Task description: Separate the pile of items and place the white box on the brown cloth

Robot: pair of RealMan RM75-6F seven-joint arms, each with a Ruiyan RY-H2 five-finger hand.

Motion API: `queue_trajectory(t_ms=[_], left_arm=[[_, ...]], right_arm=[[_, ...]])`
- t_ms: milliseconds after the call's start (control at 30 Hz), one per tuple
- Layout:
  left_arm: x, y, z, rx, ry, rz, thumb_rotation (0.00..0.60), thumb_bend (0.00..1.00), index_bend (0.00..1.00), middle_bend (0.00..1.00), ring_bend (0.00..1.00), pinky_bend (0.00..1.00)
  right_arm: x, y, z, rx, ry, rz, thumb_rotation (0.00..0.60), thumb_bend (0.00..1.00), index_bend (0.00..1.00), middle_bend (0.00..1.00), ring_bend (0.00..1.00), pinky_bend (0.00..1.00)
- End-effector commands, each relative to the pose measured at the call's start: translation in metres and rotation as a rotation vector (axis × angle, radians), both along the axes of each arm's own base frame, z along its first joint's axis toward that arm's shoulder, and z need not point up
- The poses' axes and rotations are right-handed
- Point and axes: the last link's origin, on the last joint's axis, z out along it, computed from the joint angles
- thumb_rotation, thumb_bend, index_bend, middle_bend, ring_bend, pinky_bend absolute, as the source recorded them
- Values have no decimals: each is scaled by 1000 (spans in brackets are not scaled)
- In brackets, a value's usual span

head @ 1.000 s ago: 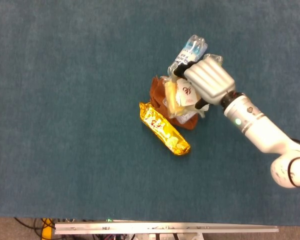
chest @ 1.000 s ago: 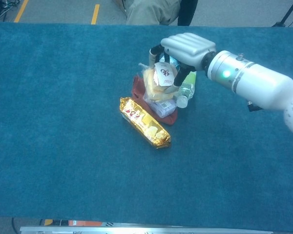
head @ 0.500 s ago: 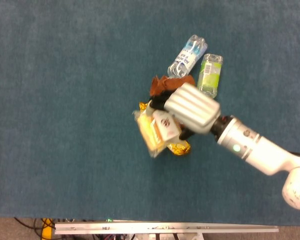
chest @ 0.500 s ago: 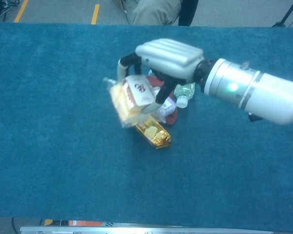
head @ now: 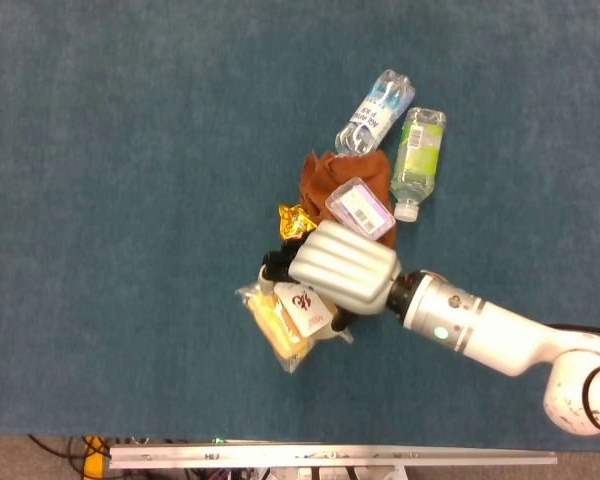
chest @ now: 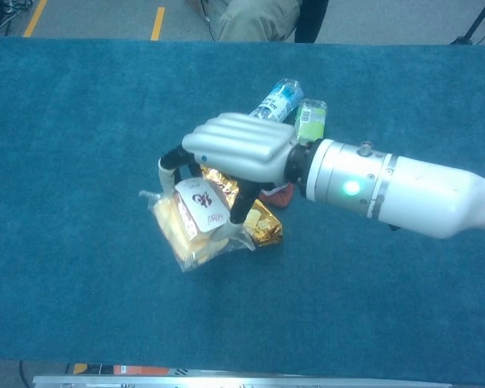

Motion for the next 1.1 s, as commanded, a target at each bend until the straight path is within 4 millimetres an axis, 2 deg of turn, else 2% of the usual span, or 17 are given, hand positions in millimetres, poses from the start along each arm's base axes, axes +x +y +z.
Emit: queue_trajectory(t_ms=[33, 167, 267, 400, 533, 767, 900, 1100], left_arm=[[0, 0, 0, -1, 1, 1, 600, 353, 288, 282, 247, 192], [0, 0, 0, -4, 3, 0, 600, 353, 288, 281, 247, 192], [1, 2, 0, -6, 3, -4, 600, 353, 288, 281, 247, 192], [2, 4, -1, -16, 6, -13, 600, 353, 288, 281, 246, 192], [5, 10, -3, -34, 9, -46, 600, 354, 288, 281, 246, 192], [16, 24, -11, -114, -16, -126, 600, 353, 287, 281, 246, 189], [24, 34, -17, -182, -44, -188, 600, 353, 284, 280, 242, 188], [42, 53, -31, -284, -65, -287, 600, 353, 275, 277, 238, 185]], right_arm=[[0, 2, -3, 12, 22, 17, 600, 0, 272, 318, 321, 466], [-4, 0, -2, -7, 44, 27, 600, 0, 68, 229, 232, 397], [-6, -3, 0, -19, 47, 17, 600, 0, 0, 212, 216, 382], [-9, -8, 9, -57, 30, -6, 600, 0, 0, 212, 215, 382], [-22, -17, 25, -120, 34, -44, 600, 0, 0, 212, 215, 382], [-58, -29, 64, -270, 54, -145, 600, 0, 0, 215, 215, 382], [-77, -30, 87, -340, 55, -207, 600, 0, 31, 266, 254, 382], [-104, -29, 117, -420, 91, -283, 600, 0, 61, 272, 260, 382]])
